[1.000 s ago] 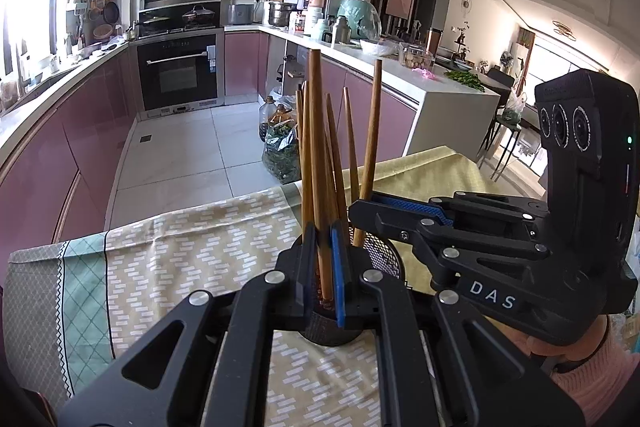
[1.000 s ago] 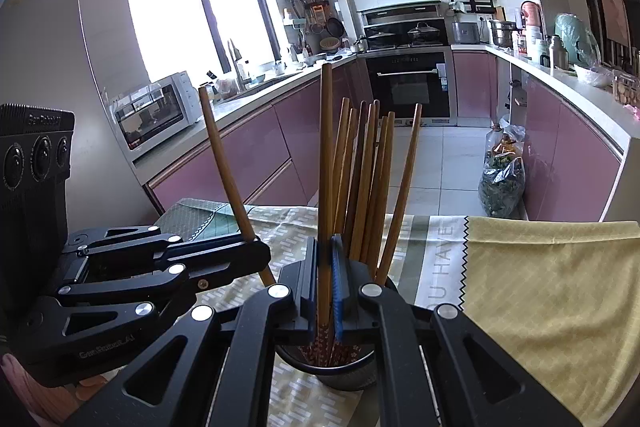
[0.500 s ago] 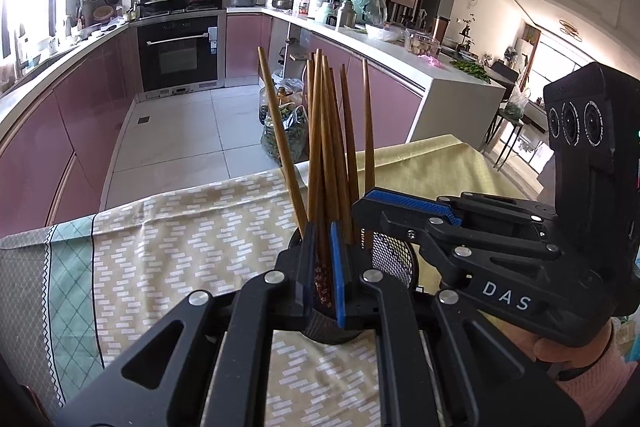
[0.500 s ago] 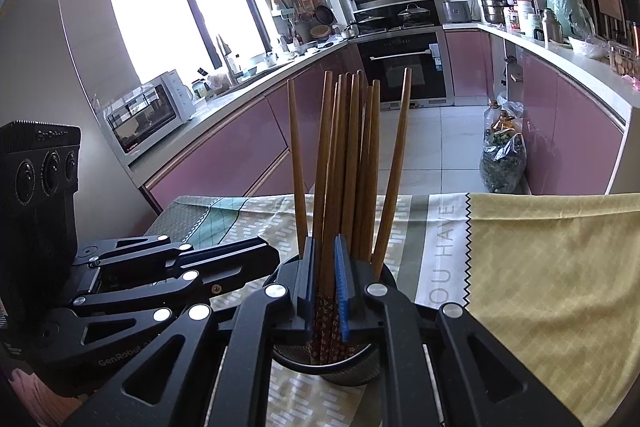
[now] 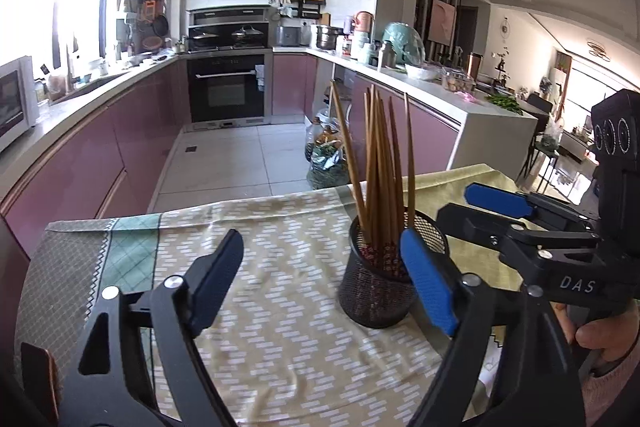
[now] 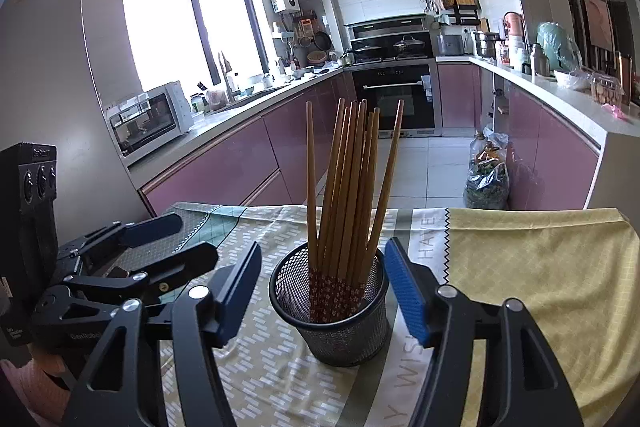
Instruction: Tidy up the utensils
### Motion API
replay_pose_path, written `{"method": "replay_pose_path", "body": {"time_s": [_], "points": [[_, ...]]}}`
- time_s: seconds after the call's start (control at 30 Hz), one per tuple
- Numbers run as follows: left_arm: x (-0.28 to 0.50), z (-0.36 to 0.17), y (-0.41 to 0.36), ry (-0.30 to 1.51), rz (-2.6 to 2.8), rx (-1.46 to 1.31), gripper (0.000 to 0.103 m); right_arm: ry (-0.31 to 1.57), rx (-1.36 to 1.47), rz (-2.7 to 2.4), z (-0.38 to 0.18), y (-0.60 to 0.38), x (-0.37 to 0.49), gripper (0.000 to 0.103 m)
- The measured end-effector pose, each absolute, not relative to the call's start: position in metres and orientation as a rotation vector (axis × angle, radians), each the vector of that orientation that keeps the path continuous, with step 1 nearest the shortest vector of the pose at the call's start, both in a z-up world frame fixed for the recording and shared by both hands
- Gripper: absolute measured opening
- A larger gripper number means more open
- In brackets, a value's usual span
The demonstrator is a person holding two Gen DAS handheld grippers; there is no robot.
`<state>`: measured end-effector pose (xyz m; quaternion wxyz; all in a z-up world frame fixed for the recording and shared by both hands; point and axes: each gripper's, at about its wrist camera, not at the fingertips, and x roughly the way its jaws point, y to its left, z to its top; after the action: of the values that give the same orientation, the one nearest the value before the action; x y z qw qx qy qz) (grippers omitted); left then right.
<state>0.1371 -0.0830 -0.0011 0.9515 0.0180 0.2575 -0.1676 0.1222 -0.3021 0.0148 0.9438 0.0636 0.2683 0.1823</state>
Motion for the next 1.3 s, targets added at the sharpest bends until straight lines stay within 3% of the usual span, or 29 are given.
{"method": "replay_pose_path", "body": {"time_s": [0.07, 0.13, 0.17, 0.77, 1.3], "points": [[0.127, -0.001, -0.074, 0.494, -0.296, 0.039, 0.097, 0.519, 0.114, 0.348, 0.013, -0.301, 0.113, 0.084], [0.117, -0.001, -0.064, 0.468, -0.26, 0.036, 0.097, 0.51, 0.103, 0.347, 0.012, -0.298, 0.107, 0.089], [0.113, -0.001, -0.061, 0.459, -0.244, 0.033, 0.097, 0.504, 0.096, 0.341, 0.011, -0.296, 0.102, 0.097], [0.051, 0.005, -0.026, 0.287, -0.12, 0.039, 0.097, 0.392, 0.036, 0.296, 0.002, -0.273, 0.057, 0.097], [0.029, 0.007, -0.022, 0.257, -0.095, 0.04, 0.097, 0.349, 0.053, 0.28, 0.002, -0.271, 0.042, 0.097]]}}
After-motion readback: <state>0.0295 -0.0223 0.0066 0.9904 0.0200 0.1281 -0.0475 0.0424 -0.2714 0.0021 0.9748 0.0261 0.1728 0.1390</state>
